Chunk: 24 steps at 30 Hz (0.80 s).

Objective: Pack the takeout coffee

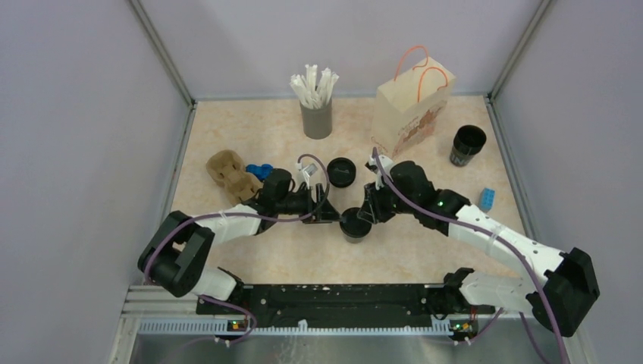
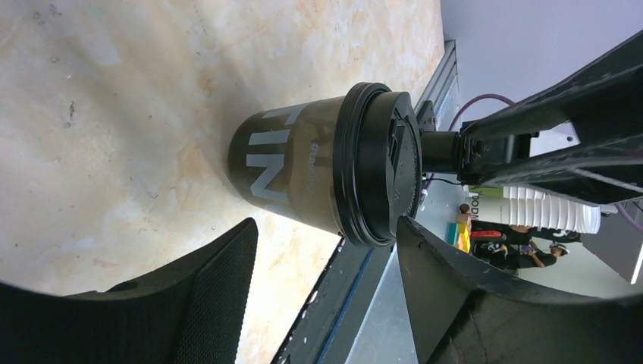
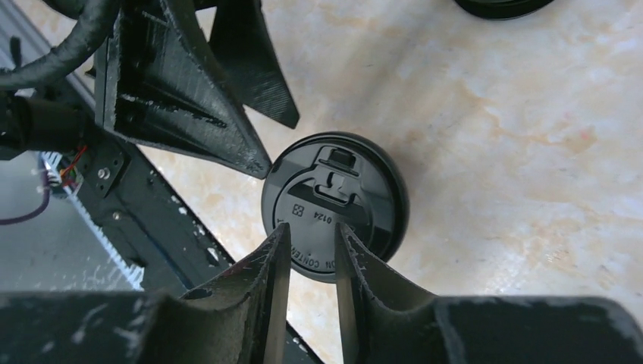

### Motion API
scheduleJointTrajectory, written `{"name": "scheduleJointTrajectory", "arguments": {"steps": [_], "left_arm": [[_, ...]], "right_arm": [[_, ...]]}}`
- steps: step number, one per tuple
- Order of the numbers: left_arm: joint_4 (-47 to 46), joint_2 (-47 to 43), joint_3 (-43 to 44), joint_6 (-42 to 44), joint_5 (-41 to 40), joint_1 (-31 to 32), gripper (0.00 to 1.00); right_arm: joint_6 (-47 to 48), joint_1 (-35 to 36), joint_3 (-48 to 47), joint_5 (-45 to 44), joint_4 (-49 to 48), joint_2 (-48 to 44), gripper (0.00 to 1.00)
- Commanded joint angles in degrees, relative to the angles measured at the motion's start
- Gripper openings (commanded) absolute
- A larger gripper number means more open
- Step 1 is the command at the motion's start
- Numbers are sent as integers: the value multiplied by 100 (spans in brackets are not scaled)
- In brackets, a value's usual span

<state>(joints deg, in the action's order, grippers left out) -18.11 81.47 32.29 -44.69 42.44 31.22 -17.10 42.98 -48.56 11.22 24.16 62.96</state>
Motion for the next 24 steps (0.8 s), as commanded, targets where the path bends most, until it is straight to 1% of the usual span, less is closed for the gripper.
{"name": "scheduleJointTrajectory", "arguments": {"steps": [1, 8, 12, 20, 24], "left_arm": [[-588, 103, 192, 52, 93, 66, 74], [-694, 110, 198, 138, 57, 168, 81], [-666, 180, 206, 215, 28, 195, 81], [-679, 576, 223, 276, 27, 255, 74], [-501, 596, 199, 360, -188, 267, 66]], "right_arm": [[-127, -145, 274, 964, -967, -93, 26], [-237, -300, 671, 1111, -1415, 121, 23], [-316, -334, 966, 1215, -1706, 264, 23], [-378, -393, 1452, 1140, -1982, 286, 23], [-378, -425, 1615, 1085, -1994, 245, 22]]}}
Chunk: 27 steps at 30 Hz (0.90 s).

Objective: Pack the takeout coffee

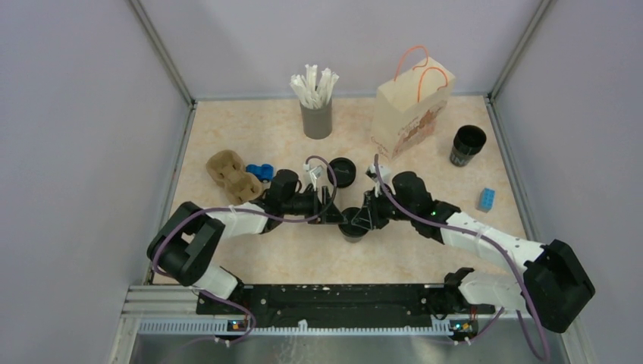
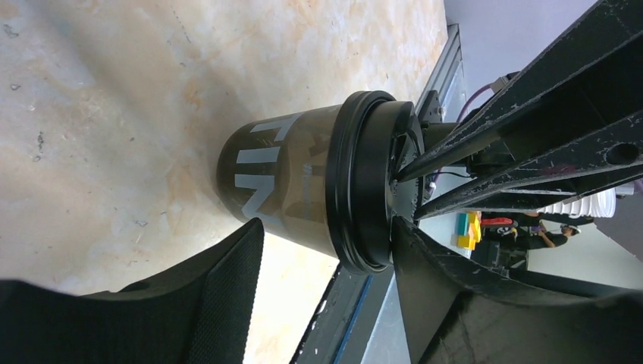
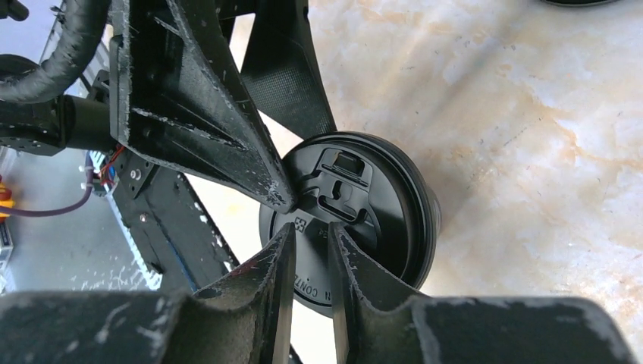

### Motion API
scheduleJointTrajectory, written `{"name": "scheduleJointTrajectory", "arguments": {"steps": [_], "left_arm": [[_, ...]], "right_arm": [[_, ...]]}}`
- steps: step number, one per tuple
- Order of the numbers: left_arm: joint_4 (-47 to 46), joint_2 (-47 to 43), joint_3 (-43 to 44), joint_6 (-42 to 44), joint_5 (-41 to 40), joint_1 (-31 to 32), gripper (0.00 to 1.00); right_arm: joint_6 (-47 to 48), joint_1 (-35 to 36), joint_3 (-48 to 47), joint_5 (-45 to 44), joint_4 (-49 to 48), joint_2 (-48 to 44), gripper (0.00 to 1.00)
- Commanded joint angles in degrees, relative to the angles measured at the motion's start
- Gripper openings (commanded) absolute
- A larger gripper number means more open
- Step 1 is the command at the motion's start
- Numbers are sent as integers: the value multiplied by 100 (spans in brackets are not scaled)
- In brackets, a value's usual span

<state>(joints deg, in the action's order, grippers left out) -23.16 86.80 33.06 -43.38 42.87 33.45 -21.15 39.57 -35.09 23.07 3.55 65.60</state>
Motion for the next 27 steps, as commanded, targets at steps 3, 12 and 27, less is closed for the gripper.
{"name": "scheduleJointTrajectory", "arguments": {"steps": [3, 12, 27], "left_arm": [[376, -35, 83, 337, -630, 49, 59], [1186, -270, -176, 360, -1743, 48, 43], [1098, 54, 448, 1072, -805, 99, 44]], "right_arm": [[31, -123, 415, -154, 62, -81, 22], [-97, -256, 898, -260, -77, -352, 21], [-374, -278, -500, -771, 657, -1003, 37]]}}
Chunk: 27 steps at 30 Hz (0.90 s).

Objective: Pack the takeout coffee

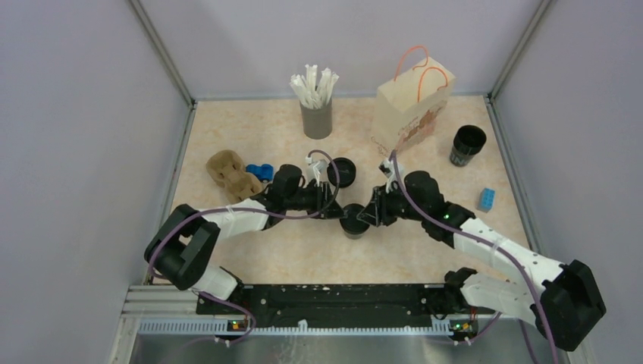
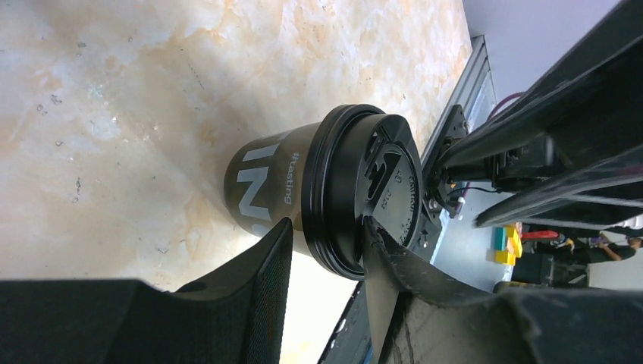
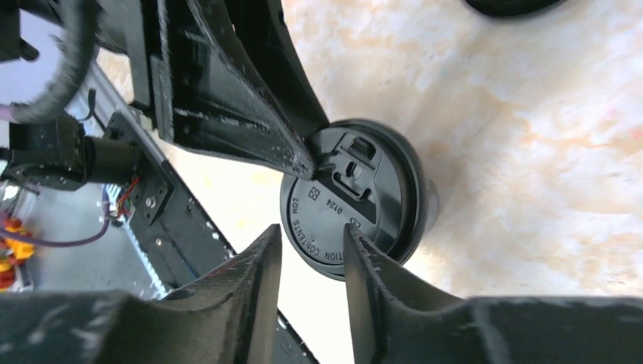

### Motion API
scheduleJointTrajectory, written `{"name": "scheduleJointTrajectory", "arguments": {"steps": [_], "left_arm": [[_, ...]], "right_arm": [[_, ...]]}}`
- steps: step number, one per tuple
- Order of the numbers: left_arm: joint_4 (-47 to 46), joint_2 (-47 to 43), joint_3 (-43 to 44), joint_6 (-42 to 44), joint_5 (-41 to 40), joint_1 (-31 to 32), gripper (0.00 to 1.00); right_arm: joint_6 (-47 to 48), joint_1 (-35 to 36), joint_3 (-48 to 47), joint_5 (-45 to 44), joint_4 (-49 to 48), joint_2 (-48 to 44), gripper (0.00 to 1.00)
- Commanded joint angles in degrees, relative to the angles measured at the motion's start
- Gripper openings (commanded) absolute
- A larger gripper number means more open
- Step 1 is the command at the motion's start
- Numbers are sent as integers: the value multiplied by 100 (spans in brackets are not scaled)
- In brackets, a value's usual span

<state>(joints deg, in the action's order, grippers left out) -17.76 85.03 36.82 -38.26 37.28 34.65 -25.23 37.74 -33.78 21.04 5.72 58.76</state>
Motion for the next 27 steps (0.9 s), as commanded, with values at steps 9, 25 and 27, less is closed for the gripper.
{"name": "scheduleJointTrajectory", "arguments": {"steps": [9, 25, 27], "left_arm": [[648, 400, 281, 1003, -8, -12, 43], [756, 602, 348, 1145, -163, 19, 43], [780, 609, 341, 1141, -221, 24, 43]], "right_arm": [[415, -707, -724, -205, 544, 165, 42], [452, -979, 106, 431, -375, 762, 31], [303, -979, 441, 429, -713, 680, 30]]}}
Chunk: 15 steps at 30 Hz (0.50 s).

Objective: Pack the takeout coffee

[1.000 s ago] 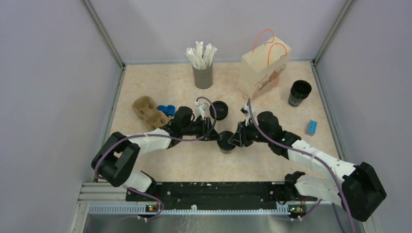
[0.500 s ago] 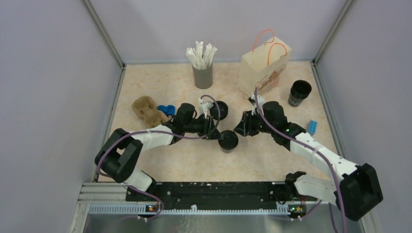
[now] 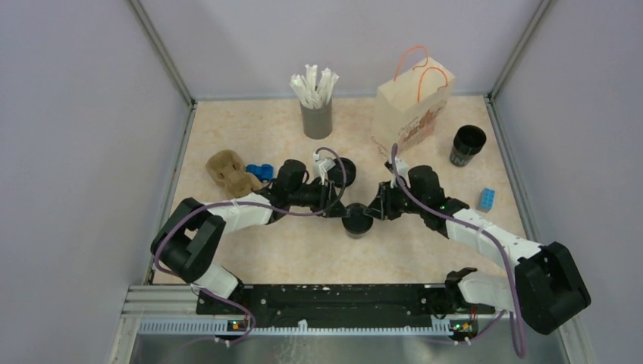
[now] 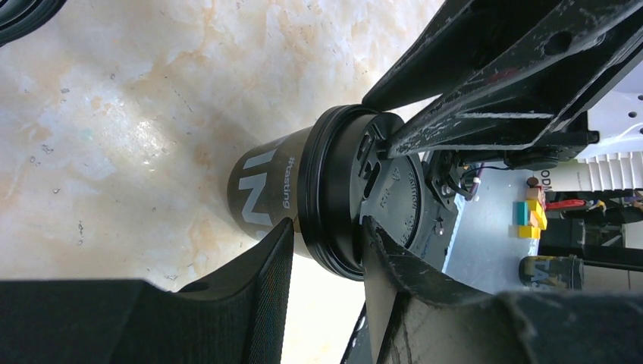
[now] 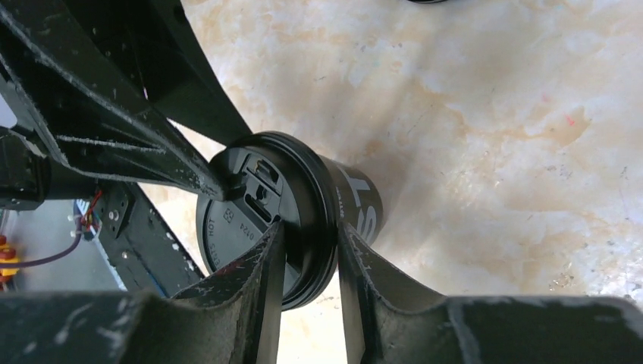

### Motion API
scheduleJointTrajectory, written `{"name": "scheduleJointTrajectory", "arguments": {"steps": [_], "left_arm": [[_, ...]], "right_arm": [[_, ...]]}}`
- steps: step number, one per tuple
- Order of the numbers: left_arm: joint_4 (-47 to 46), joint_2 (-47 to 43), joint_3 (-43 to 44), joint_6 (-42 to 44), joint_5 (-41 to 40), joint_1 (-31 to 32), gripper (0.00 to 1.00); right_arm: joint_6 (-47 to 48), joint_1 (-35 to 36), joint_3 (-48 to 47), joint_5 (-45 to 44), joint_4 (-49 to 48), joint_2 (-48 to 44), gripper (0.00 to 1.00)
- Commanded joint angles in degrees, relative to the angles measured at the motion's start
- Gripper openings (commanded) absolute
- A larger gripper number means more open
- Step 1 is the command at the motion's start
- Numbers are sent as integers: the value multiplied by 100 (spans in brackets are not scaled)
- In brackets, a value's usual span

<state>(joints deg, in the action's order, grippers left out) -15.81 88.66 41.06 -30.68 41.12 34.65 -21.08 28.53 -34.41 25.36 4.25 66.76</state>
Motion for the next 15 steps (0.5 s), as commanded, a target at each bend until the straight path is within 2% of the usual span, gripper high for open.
{"name": "scheduleJointTrajectory", "arguments": {"steps": [1, 10, 15], "left_arm": [[622, 254, -84, 372, -650, 25, 42], [854, 248, -426, 194, -1442, 55, 40], [523, 176, -672, -278, -1238, 83, 39]], "right_arm": [[-187, -59, 683, -28, -683, -169, 29], [-1064, -59, 2314, -435, -2015, -539, 25], [-1089, -59, 2200, -338, -2155, -463, 27]]}}
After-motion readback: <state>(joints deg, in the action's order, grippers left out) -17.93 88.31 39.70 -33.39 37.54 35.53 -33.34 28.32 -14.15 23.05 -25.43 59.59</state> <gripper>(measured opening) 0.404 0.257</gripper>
